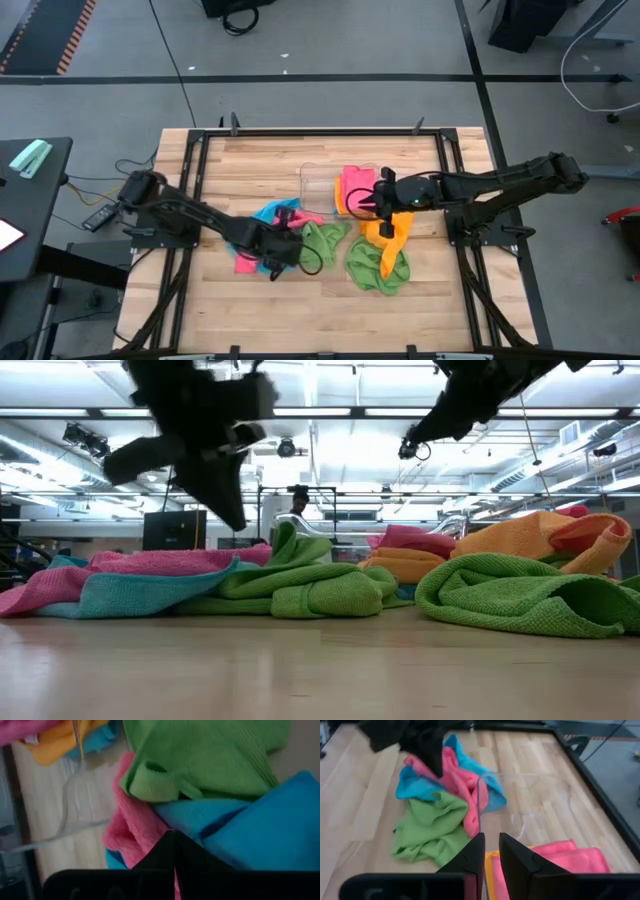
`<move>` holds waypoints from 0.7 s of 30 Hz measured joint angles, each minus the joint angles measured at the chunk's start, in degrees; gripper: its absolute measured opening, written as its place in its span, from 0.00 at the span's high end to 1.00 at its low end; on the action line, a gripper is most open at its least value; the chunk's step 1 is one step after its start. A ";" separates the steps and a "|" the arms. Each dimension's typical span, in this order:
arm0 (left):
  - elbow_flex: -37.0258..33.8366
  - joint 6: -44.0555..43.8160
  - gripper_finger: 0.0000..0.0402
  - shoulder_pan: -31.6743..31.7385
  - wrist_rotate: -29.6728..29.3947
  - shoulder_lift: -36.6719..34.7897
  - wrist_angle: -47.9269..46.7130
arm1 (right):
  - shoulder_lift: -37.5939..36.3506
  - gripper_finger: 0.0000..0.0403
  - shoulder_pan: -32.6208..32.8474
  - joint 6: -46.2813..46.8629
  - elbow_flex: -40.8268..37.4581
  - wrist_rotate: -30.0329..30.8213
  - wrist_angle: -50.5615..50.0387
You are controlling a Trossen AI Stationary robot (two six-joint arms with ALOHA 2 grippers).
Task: Fold microfiber towels
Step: Put the folded pink microfiber cloth into the transparent bin, then fold the pink microfiber cloth
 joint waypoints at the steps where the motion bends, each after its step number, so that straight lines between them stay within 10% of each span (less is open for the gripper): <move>1: -1.63 -0.59 0.99 -0.19 0.02 -1.34 2.34 | 0.00 0.85 0.02 -0.52 -0.02 -0.57 -0.05; 21: -0.16 -17.92 0.92 -4.37 0.33 -8.18 -3.36 | -0.79 0.88 0.02 1.90 -11.58 -2.15 13.11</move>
